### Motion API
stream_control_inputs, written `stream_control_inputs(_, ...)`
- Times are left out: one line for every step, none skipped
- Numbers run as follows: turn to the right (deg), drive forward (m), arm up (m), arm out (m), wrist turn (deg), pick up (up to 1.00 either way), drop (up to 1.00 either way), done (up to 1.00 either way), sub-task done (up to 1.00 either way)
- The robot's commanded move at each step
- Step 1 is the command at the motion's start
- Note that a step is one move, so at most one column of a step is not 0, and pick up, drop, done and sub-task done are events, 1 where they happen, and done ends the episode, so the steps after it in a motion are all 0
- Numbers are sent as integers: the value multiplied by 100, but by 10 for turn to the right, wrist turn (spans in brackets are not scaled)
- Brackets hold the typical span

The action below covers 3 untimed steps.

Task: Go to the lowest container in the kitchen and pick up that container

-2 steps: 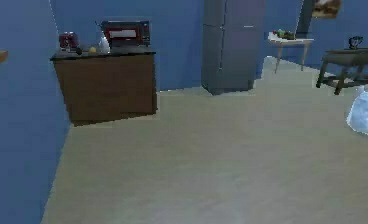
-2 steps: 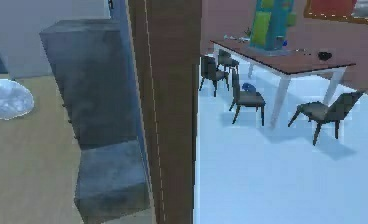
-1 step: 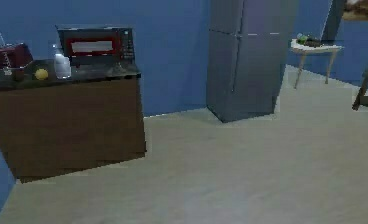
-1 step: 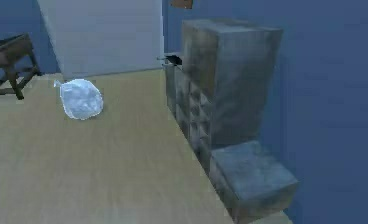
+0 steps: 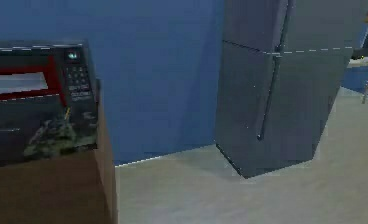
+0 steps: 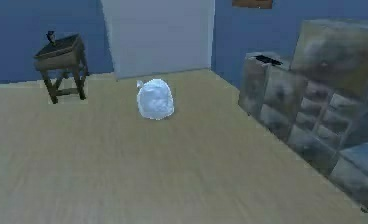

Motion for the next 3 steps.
stream_control_inputs(0, 75, 0, 0, 0, 0, 0, 0, 0)
stream_control_inputs(-120, 0, 0, 0, 0, 0, 0, 0, 0)
stream_control_inputs(-30, 0, 0, 0, 0, 0, 0, 0, 0)
